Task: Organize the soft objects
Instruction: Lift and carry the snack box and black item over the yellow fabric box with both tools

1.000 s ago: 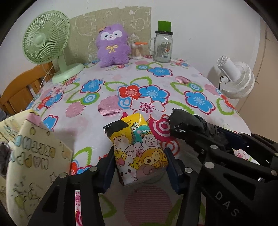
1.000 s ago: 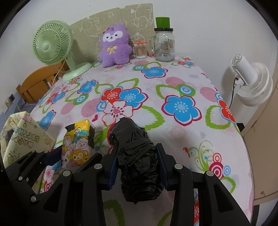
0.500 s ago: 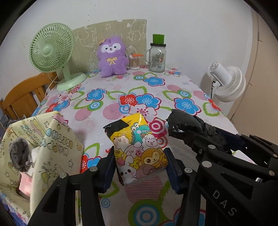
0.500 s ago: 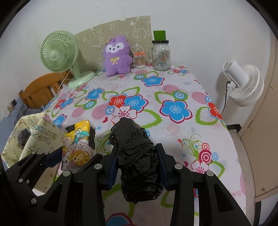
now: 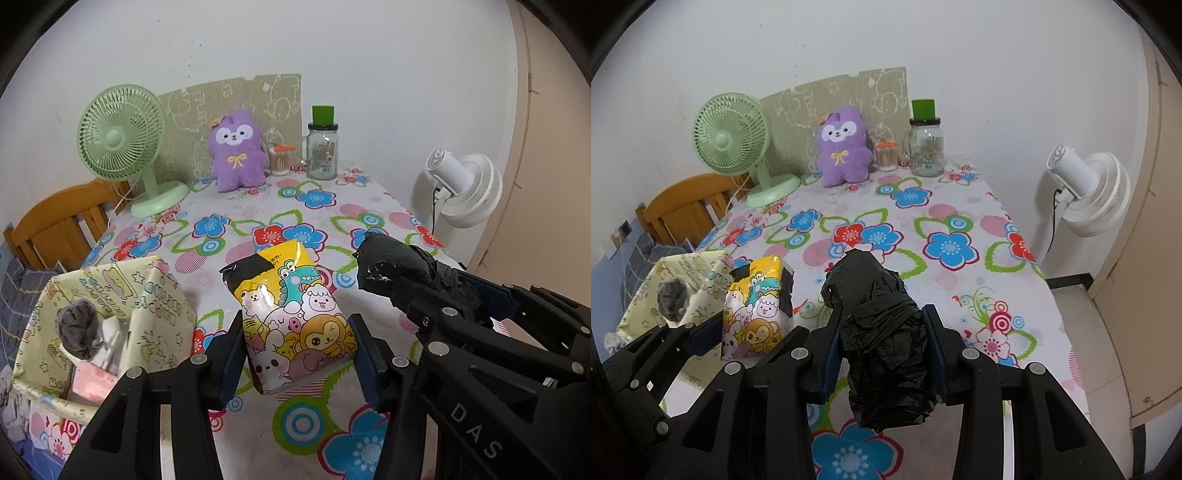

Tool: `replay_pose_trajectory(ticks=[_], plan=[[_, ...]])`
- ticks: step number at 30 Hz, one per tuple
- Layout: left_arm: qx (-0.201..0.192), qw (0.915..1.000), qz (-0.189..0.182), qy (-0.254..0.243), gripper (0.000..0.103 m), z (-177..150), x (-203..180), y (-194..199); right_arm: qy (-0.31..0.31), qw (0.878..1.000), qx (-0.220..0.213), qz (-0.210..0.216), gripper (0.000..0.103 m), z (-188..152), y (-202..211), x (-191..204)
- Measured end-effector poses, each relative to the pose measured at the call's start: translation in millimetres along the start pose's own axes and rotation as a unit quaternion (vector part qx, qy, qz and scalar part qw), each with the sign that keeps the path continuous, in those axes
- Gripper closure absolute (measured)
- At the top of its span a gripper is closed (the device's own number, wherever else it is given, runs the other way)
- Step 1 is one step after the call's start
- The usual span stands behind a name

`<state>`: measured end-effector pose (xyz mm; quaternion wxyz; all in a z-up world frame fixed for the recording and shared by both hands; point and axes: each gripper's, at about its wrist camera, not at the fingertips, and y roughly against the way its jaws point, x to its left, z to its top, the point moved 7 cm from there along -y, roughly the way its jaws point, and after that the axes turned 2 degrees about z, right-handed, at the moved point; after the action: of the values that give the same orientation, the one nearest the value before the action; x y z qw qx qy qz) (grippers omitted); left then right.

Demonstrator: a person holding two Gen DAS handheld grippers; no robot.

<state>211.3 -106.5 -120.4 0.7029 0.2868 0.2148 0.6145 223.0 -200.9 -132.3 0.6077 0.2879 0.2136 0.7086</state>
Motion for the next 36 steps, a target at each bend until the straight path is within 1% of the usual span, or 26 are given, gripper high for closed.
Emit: replay_pose_trajectory(ticks=[6,11,21,26,36], plan=[[-0.014,0.9999,-0.004,-0.002,0.049,1,-1,24,0.002,1.000,-0.015,-0.005,0.059,1,25,6],[-0.025,0.9997,0.000,-0.006,0.049,2,2,41,0.006,1.000,-0.027,-0.009,0.059,1,44,13],[-0.040,0.9991,0.007,-0.007,0.049,0,8,69,0.011,0.999,-0.042,-0.011,0.059,1,70,26],[-0.053,0.9985,0.009,-0.011,0.049,0,12,83,0.020,0.998,-0.055,-0.021,0.059,2,85,33],[-0.064,0.9978,0.013,-0.011,0.049,-2,24,97,0.026,0.997,-0.064,-0.017,0.059,3,94,49]])
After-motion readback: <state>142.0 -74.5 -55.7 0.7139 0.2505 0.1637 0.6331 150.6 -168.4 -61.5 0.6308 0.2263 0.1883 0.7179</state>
